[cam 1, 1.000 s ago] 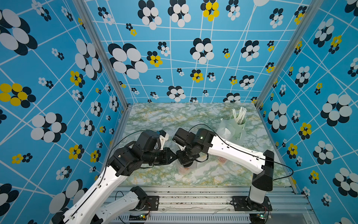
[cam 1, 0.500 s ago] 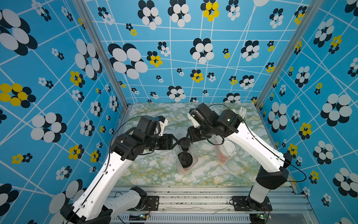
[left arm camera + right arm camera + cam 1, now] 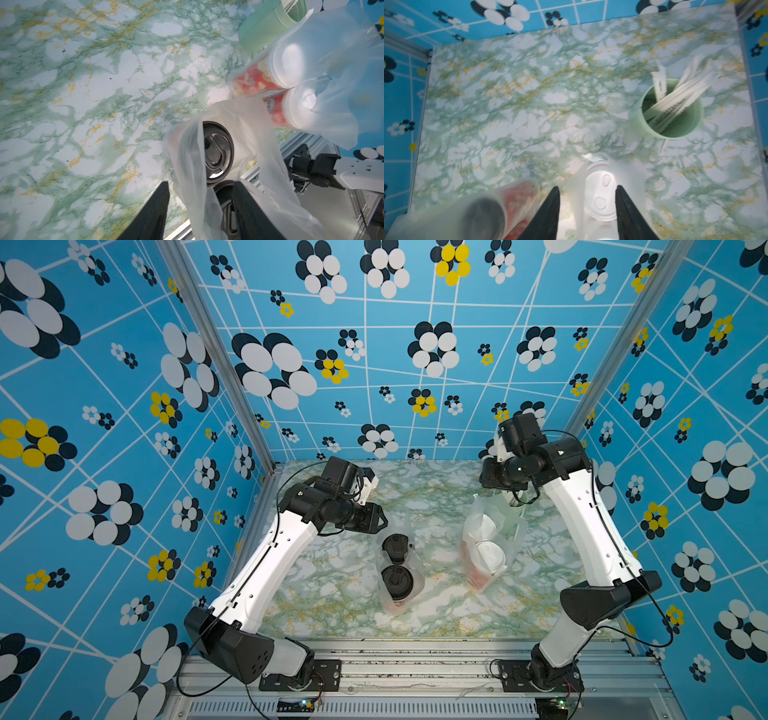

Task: Pack milk tea into plastic carrier bags
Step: Pick up the straw from the container.

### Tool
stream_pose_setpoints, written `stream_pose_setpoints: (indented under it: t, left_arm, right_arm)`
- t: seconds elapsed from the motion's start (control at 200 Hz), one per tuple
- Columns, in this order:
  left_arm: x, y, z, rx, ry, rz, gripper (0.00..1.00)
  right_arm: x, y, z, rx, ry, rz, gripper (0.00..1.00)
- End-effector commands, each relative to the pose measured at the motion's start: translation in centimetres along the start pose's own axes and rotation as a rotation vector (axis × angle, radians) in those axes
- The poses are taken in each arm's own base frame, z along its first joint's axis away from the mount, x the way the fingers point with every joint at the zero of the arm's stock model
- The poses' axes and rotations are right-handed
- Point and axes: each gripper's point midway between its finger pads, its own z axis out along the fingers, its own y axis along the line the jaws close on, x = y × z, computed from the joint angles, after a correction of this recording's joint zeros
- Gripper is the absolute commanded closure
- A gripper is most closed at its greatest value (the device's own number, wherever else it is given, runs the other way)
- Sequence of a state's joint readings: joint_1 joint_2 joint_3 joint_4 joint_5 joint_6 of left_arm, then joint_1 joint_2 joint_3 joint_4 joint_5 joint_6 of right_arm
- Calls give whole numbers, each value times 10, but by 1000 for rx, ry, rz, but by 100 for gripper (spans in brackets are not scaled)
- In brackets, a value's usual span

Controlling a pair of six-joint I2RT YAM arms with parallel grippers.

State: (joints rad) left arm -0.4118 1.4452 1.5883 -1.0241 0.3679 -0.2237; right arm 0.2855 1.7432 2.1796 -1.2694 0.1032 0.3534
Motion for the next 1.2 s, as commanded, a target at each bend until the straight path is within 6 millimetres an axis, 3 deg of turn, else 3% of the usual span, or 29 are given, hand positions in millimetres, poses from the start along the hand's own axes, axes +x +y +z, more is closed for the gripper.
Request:
stream_pose_setpoints:
  t: [0.0,0.045,0.06,0.09,0.21,0.44,0.61,0.785,1.0,1.195]
  left_arm:
    - [-12,-3,-2,36,-13,14,62]
    - [-14,-3,0,42,-11,10,63]
    - [-14,-3,0,45,-10,9,64]
    - [-15,-2,1,46,-8,6,65]
    - [-17,-1,3,51,-2,-8,70]
    - [-14,3,9,65,25,-37,70]
    - [-14,5,12,63,34,-44,71]
    - [-15,7,12,64,36,-57,71]
    - [-15,9,17,67,39,-72,70]
    - [-15,8,19,74,36,-86,70]
  right_arm:
    - [-23,-40,17,44,-41,50,54]
    - [-26,-53,29,39,-39,88,55]
    - [-29,-68,32,55,-42,120,54]
    - [-31,-80,40,53,-45,156,55]
    - [-25,-122,77,45,-14,275,55]
    - [20,-200,150,226,180,400,57]
    - [27,-219,206,218,307,454,59]
    - [21,-235,242,191,335,510,60]
    - [29,-242,275,184,402,500,64]
    - [42,-241,288,180,448,479,65]
